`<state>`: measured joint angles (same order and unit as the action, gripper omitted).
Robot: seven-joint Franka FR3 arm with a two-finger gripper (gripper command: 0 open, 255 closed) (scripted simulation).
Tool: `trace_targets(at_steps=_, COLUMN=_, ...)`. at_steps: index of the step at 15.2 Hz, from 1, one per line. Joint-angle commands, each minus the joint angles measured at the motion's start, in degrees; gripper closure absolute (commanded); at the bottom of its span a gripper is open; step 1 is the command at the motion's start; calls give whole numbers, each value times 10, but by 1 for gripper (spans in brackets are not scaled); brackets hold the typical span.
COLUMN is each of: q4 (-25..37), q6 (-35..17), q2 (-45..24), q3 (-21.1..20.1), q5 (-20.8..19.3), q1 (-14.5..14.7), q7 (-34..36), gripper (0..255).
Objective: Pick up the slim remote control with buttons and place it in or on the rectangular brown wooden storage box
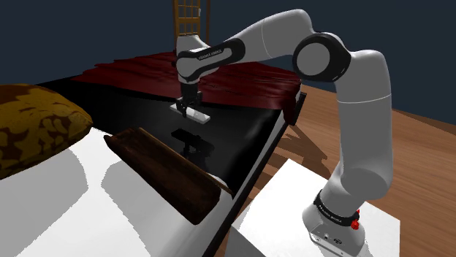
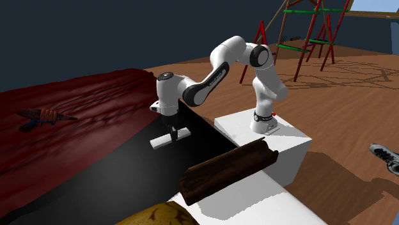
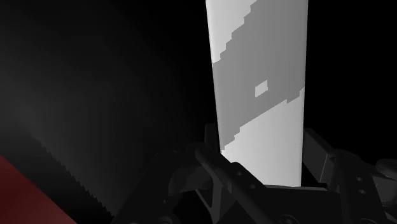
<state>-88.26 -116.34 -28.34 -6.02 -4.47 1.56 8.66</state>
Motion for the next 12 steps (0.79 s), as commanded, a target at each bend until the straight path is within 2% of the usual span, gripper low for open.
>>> trace_targets(at_steps=1, q4=8, q6=13, q2=5, q3=-1, q5=1, q1=1, q7=0, gripper=255)
trace_targets(at_steps=12, q4=64, q6=88, q2=25, q3=-2, q5=4, q1=1, q7=-3, gripper=255)
